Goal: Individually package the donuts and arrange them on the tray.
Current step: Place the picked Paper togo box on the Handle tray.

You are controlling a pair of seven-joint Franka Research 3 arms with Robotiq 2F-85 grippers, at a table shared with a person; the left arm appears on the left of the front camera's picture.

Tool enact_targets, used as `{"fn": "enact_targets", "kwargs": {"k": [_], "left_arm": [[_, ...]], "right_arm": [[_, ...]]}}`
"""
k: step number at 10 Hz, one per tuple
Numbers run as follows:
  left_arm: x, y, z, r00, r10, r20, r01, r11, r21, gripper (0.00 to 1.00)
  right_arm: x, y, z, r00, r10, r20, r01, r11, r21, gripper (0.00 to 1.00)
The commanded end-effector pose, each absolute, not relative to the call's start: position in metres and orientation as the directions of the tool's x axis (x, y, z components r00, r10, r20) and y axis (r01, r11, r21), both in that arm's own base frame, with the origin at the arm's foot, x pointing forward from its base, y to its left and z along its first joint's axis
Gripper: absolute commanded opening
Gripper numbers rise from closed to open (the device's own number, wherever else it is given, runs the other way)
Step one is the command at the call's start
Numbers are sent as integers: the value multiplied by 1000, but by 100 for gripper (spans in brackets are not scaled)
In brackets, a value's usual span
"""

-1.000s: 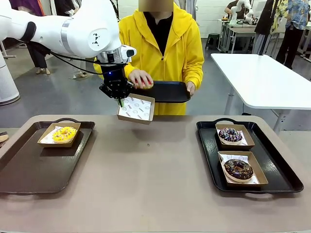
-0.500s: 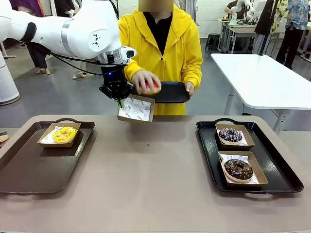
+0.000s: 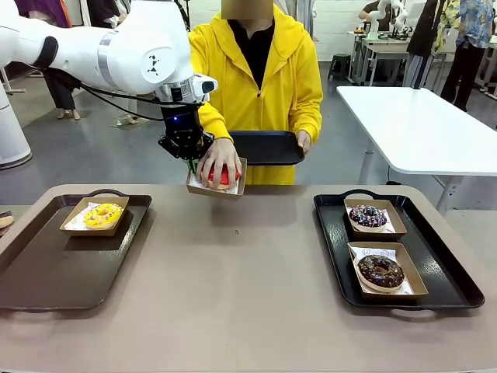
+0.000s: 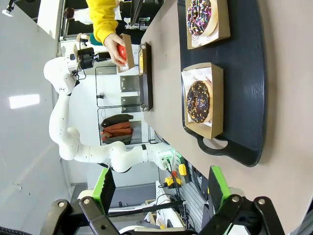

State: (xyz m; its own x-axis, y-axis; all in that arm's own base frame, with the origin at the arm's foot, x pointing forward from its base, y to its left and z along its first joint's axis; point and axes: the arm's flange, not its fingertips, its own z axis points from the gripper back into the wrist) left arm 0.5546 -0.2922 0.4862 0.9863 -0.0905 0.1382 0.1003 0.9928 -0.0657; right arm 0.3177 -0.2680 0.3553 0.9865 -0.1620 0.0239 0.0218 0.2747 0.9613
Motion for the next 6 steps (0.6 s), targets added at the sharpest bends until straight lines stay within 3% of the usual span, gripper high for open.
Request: {"fn": "enact_targets", "kwargs": {"k": [1, 6], "left_arm": [[548, -287, 487, 986, -93, 137, 103, 992, -69, 0], [548, -287, 487, 986, -93, 137, 103, 992, -69, 0]], "right_arm": [[316, -268, 355, 987, -160, 3, 42, 277, 960, 100], [316, -268, 355, 987, -160, 3, 42, 277, 960, 100]]}}
